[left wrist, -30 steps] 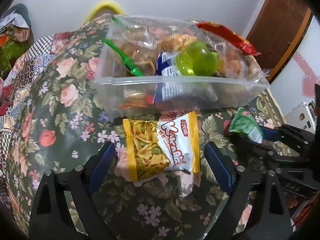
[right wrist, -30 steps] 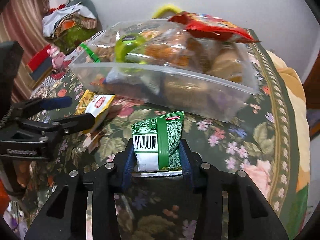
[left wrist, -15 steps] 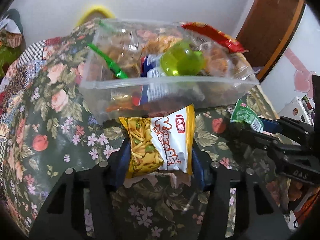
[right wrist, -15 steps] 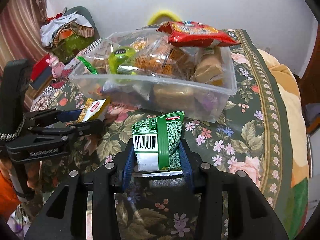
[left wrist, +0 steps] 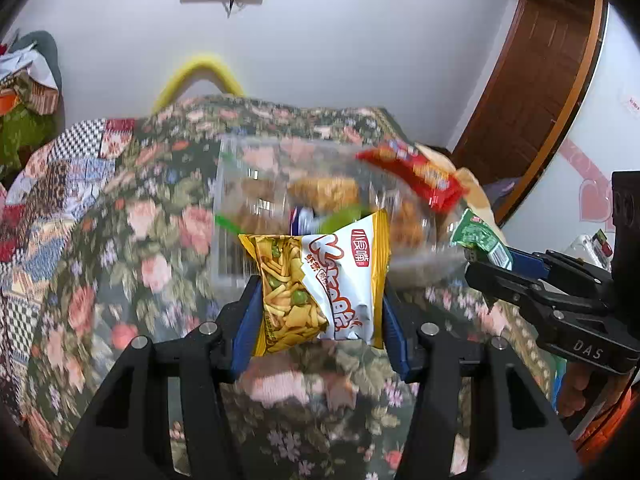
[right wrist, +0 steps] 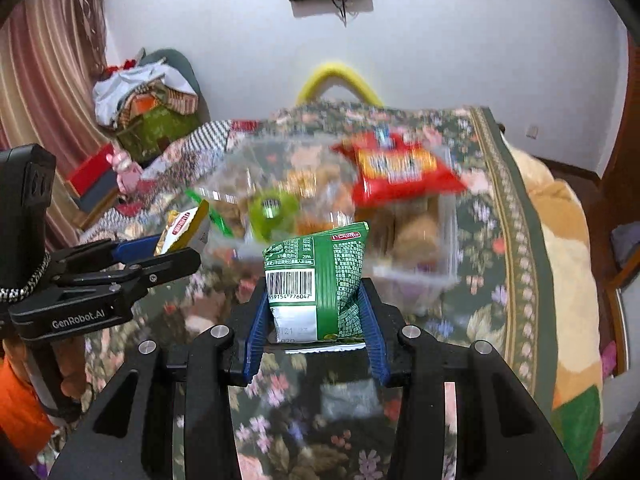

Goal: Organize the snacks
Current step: 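Lower both held bags into the clear box and open both grippers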

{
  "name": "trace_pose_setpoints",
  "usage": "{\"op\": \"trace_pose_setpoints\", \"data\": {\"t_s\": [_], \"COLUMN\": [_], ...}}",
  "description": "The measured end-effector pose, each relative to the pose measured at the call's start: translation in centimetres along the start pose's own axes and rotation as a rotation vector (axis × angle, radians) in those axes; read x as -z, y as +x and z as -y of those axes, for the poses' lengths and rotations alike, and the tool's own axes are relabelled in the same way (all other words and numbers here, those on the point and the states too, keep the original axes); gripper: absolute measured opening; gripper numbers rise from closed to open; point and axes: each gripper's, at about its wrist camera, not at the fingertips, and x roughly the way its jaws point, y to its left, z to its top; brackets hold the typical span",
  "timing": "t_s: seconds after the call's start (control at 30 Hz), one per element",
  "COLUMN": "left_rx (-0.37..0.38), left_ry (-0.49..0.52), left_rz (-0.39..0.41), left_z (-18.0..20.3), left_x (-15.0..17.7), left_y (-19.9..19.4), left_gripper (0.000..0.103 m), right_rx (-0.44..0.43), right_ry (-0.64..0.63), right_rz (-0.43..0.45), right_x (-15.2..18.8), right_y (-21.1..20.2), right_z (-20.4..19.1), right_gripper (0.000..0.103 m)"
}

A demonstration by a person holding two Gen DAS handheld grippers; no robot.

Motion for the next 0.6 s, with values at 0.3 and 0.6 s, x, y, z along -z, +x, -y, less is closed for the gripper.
{"op": "trace_pose_setpoints", "data": {"t_s": [0.3,0.6], "left_rx": [-0.014,-0.025], "left_ry": [-0.002,0.002], "left_rz": [0.053,0.017], "left_z": [-0.1,-0.1], "left_x": [-4.3,-5.8], "left_y": [0.7,4.4], "left_gripper": [0.054,0.055], "right_rx": [0.000,-0.002], "right_ry": [0.000,-0.021], "right_rz": [0.082,0.041], "right_x": [-4.4,-6.4], "right_y": [1.0,4.2], "right_z": [-0.4,0.0], "right_gripper": [0.039,0.039]}}
